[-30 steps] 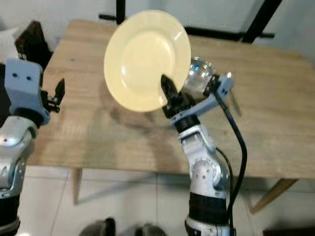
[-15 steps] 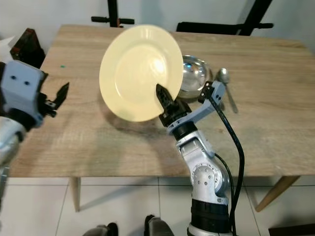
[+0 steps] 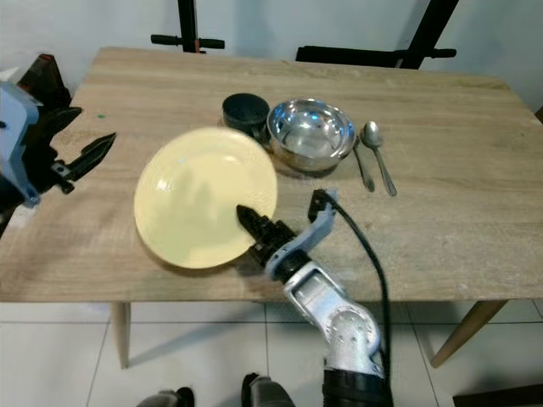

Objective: Setting the table

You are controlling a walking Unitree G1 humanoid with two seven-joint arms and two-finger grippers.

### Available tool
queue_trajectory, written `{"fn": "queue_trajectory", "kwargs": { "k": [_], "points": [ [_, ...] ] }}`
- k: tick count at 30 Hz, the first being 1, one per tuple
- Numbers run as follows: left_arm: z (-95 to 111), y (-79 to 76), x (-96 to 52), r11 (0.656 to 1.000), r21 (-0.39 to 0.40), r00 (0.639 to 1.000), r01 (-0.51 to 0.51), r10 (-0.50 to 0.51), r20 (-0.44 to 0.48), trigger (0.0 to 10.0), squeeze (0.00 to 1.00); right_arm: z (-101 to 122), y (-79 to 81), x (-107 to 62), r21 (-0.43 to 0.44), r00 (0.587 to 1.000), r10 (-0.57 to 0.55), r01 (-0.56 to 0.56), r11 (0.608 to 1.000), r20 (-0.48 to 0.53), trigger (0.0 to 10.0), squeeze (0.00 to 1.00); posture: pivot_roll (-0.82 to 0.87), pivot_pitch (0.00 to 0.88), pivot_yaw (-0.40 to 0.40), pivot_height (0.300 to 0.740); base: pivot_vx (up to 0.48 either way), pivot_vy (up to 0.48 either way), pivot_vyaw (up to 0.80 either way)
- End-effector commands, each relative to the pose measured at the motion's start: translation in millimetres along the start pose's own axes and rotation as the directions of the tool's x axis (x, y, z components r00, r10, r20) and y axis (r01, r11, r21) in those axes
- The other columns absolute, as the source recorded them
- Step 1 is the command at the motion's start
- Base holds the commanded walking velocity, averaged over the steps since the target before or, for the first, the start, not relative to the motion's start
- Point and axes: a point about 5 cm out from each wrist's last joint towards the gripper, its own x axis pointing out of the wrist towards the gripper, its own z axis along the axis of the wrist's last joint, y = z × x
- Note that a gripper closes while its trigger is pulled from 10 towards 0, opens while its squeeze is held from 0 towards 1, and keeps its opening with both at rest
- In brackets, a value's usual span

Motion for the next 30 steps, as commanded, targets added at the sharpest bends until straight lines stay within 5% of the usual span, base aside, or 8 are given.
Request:
{"fn": "queue_trajectory", "kwargs": {
  "k": [1, 10, 16, 23, 25, 26, 27, 30],
  "points": [
    [2, -5.8, 1.5, 0.999, -0.012, 0.999, 0.051, -0.051, 0.016, 10.0, 0.0, -12, 2.0, 11.6, 0.092, 1.0, -0.017, 0.018, 0.996, -0.009, 10.0, 0.0, 0.0, 0.113, -0.015, 0.74, 0.0, 0.0, 0.0],
    [3, -25.5, -3.6, 0.954, -0.052, 0.955, 0.294, -0.295, -0.016, 10.0, 0.0, -9, -9.3, 45.2, 0.154, 0.978, -0.208, 0.205, 0.967, 0.001, 10.0, 0.0, 0.02, 0.126, -0.008, 0.74, 0.0, 0.0, 0.0],
    [-11, -17.6, -32.3, 0.896, -0.11, 0.884, 0.43, -0.443, -0.151, 10.0, 0.0, -5, -19.7, 48.4, 0.212, 0.961, -0.276, 0.263, 0.941, 0.034, 10.0, 0.0, 0.04, 0.14, 0.004, 0.74, 0.0, 0.0, 0.0],
    [-14, -13.5, -36.7, 0.907, -0.108, 0.889, 0.406, -0.42, -0.18, 10.0, 0.0, -4, -28.8, 49.4, 0.267, 0.943, -0.331, 0.314, 0.911, 0.022, 10.0, 0.0, 0.04, 0.145, 0.008, 0.74, 0.0, 0.0, 0.0],
    [-14, -14.3, -36.0, 0.908, -0.117, 0.891, 0.402, -0.417, -0.18, 10.0, 0.0, -3, -27.5, 51.9, 0.264, 0.941, -0.337, 0.318, 0.91, 0.028, 10.0, 0.34, 0.04, 0.145, 0.008, 0.74, 0.0, 0.0, 0.0],
    [-14, -14.3, -36.0, 0.908, -0.117, 0.891, 0.402, -0.417, -0.18, 10.0, 0.0, -3, -27.5, 51.9, 0.264, 0.941, -0.337, 0.318, 0.91, 0.028, 10.0, 0.34, 0.04, 0.145, 0.008, 0.74, 0.0, 0.0, 0.0],
    [-15, -17.4, -36.5, 0.906, -0.12, 0.887, 0.406, -0.423, -0.186, 10.0, 0.0, 0, -23.1, 53.6, 0.275, 0.944, -0.328, 0.307, 0.911, 0.033, 10.0, 1.0, 0.04, 0.145, 0.006, 0.74, 0.0, 0.0, 0.0],
    [-16, -18.5, -36.7, 0.906, -0.119, 0.886, 0.407, -0.423, -0.189, 10.0, 0.0, 1, -21.0, 53.8, 0.278, 0.946, -0.322, 0.3, 0.913, 0.035, 10.0, 1.0, 0.04, 0.147, 0.002, 0.74, 0.0, 0.0, 0.0]
  ]
}}
